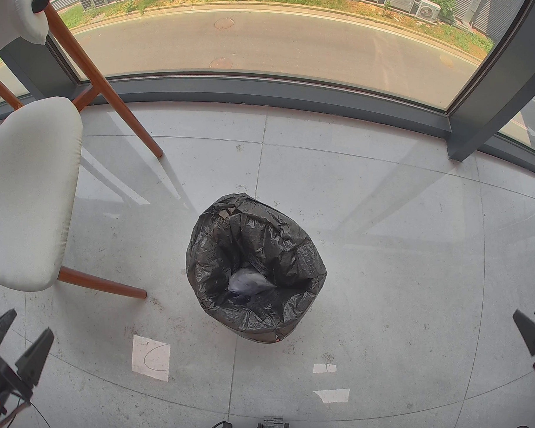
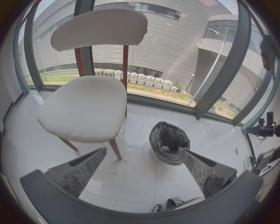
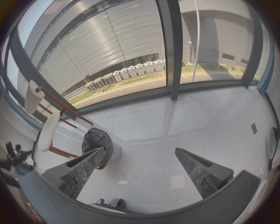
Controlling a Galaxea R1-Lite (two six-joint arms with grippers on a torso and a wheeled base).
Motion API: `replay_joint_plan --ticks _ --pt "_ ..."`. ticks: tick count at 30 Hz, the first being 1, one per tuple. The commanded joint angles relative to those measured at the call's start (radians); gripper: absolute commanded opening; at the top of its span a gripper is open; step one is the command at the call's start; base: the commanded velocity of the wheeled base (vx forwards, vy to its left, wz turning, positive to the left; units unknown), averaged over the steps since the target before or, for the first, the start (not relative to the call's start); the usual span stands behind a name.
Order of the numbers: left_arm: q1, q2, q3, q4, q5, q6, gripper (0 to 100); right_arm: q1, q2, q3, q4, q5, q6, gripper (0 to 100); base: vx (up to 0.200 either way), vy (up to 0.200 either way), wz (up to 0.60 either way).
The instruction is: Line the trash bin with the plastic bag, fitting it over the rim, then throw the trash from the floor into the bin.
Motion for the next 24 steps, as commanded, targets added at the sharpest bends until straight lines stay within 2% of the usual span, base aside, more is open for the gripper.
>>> replay_joint_plan --ticks 1,3,5,6,7,8,10,12,16,18,21,24 --pt "0.050 -0.428 0.090 0.243 -0.085 0.120 100 -0.039 -0.436 0.243 0.093 -0.145 -0.193 100 0.000 0.000 0.00" --pt "0.050 -0.428 0.091 0.238 -0.063 0.111 100 -0.039 -0.437 0.245 0.089 -0.150 -0.185 100 0.000 0.000 0.00" --pt "0.050 -0.426 0.093 0.237 -0.010 0.082 100 -0.037 -0.437 0.245 0.089 -0.148 -0.185 100 0.000 0.000 0.00" --pt "0.052 -0.428 0.091 0.238 0.061 0.051 100 -0.035 -0.437 0.245 0.089 -0.144 -0.191 100 0.000 0.000 0.00" --pt "0.052 -0.426 0.091 0.238 0.067 0.050 100 -0.035 -0.437 0.245 0.089 -0.142 -0.193 100 0.000 0.000 0.00" --pt "0.053 -0.426 0.091 0.238 0.110 0.039 100 -0.009 -0.443 0.245 0.091 -0.111 -0.202 100 0.000 0.000 0.00" --pt "0.055 -0.426 0.093 0.237 0.107 0.048 100 0.069 -0.465 0.245 0.093 -0.088 -0.211 100 0.000 0.000 0.00" --pt "0.053 -0.426 0.093 0.240 0.093 0.068 100 0.058 -0.465 0.245 0.093 -0.088 -0.211 100 0.000 0.000 0.00" --pt "0.053 -0.426 0.091 0.241 0.015 0.137 100 0.034 -0.528 0.245 0.088 -0.091 -0.208 100 0.000 0.000 0.00" --pt "0.055 -0.426 0.094 0.232 0.044 0.119 100 0.032 -0.526 0.245 0.086 -0.114 -0.200 100 0.000 0.000 0.00" --pt "0.053 -0.428 0.107 0.226 0.168 0.053 100 0.034 -0.525 0.245 0.085 -0.147 -0.190 100 0.000 0.000 0.00" --pt "0.053 -0.428 0.107 0.241 0.119 0.093 100 0.034 -0.525 0.245 0.086 -0.147 -0.190 100 0.000 0.000 0.00"
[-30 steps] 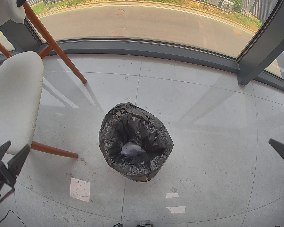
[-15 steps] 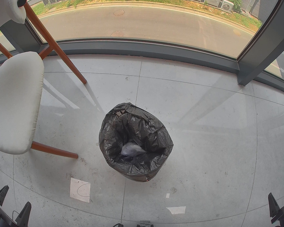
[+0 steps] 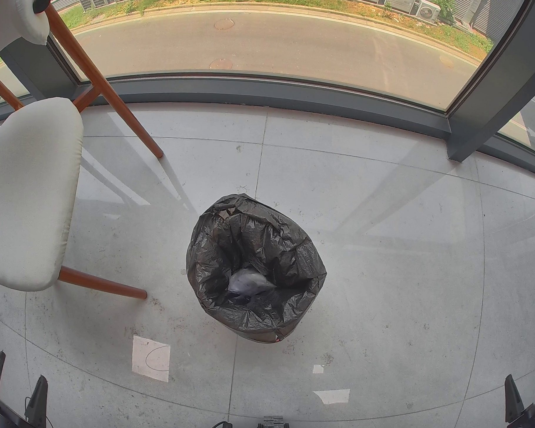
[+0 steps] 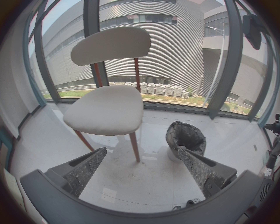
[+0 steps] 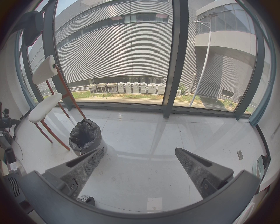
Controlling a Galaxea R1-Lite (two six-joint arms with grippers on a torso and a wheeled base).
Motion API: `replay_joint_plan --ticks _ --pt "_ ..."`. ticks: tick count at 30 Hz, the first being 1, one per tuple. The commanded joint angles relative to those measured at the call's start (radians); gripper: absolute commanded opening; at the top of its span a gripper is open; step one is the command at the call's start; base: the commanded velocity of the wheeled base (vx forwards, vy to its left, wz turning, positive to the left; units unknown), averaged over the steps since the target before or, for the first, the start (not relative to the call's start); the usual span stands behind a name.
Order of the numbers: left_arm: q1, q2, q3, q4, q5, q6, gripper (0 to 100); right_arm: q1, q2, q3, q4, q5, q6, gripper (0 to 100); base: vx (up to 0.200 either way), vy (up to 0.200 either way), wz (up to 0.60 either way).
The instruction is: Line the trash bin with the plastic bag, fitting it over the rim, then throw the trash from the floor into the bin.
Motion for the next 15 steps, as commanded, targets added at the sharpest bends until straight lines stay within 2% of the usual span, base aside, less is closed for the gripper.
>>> replay_joint_plan --ticks 1,4,15 --pt "0.001 -0.013 0.018 0.021 -0.027 0.027 100 -0.006 -0.023 0.018 -0.002 -0.016 0.006 100 0.000 0.000 0.00" --pt "-0.001 -0.013 0.012 0.048 -0.078 0.058 100 -0.006 -0.023 0.018 -0.002 -0.016 0.006 100 0.000 0.000 0.00" --pt "0.001 -0.011 0.016 0.038 -0.067 0.047 100 -0.006 -0.023 0.018 0.000 0.013 0.004 100 0.000 0.000 0.00"
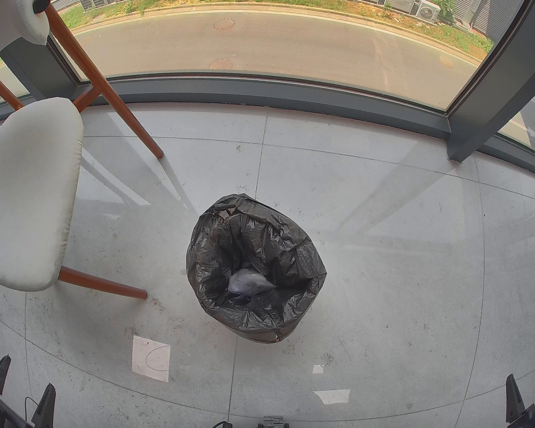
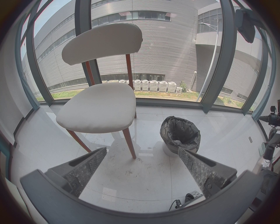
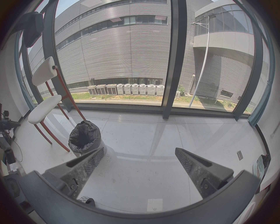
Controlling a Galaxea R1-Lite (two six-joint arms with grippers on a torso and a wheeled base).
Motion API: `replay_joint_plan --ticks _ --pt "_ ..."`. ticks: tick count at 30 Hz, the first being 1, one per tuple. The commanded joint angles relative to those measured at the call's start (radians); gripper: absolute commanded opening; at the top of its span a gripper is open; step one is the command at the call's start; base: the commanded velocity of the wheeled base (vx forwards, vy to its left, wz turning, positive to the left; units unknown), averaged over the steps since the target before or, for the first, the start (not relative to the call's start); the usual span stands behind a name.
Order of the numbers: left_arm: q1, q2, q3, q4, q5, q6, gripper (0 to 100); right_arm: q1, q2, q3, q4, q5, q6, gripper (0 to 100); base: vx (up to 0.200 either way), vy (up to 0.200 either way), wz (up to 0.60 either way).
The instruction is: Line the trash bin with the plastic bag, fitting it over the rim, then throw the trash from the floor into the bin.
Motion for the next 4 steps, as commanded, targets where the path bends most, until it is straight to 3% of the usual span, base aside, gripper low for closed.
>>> replay_joint_plan --ticks 1,4 --pt "0.000 -0.008 0.016 -0.002 0.000 0.000 100 0.000 -0.007 0.018 0.000 0.001 0.001 100 0.000 0.000 0.00" --pt "0.000 -0.008 0.016 -0.003 0.002 -0.002 100 0.000 -0.007 0.018 0.000 0.003 -0.007 100 0.000 0.000 0.00"
